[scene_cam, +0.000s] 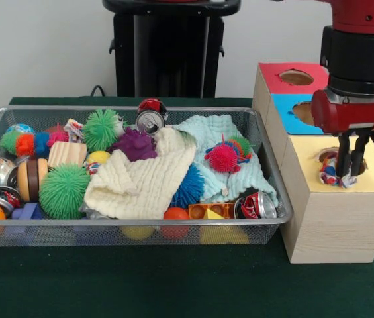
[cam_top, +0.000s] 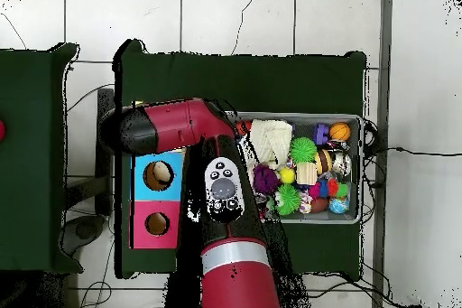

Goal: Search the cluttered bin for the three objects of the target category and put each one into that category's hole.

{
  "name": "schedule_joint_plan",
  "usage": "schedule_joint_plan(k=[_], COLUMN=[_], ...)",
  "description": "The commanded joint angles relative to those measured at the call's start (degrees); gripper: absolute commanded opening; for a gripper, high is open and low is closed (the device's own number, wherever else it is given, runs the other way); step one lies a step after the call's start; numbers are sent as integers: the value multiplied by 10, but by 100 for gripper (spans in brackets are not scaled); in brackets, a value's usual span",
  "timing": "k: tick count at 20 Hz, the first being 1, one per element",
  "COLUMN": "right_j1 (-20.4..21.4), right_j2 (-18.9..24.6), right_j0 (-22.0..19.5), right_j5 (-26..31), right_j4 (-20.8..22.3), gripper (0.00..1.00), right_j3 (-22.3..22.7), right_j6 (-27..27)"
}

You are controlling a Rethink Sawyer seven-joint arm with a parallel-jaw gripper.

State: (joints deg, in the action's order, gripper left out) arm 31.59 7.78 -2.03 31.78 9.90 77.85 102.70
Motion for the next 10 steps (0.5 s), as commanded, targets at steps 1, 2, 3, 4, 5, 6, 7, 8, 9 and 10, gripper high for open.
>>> schedule_joint_plan(k=[1,2,3,4,5,6,7,8,9,10], right_j1=[-79,-80,-81,-82,-83,-87,-89,-92,-93,-95], right_j2=[-15,-15,-14,-13,-12,-10,-9,-10,-11,-14], right_j0=[3,4,4,4,5,5,6,6,8,10], right_j5=[60,63,70,76,83,96,110,125,139,155], right_j4=[-45,-53,-60,-68,-75,-82,-88,-91,-93,-94], gripper=[0,0,0,0,0,0,0,0,0,0], right_j3=[-26,-28,-29,-29,-29,-32,-33,-37,-36,-39], right_j6=[143,141,138,135,133,129,125,120,116,112])
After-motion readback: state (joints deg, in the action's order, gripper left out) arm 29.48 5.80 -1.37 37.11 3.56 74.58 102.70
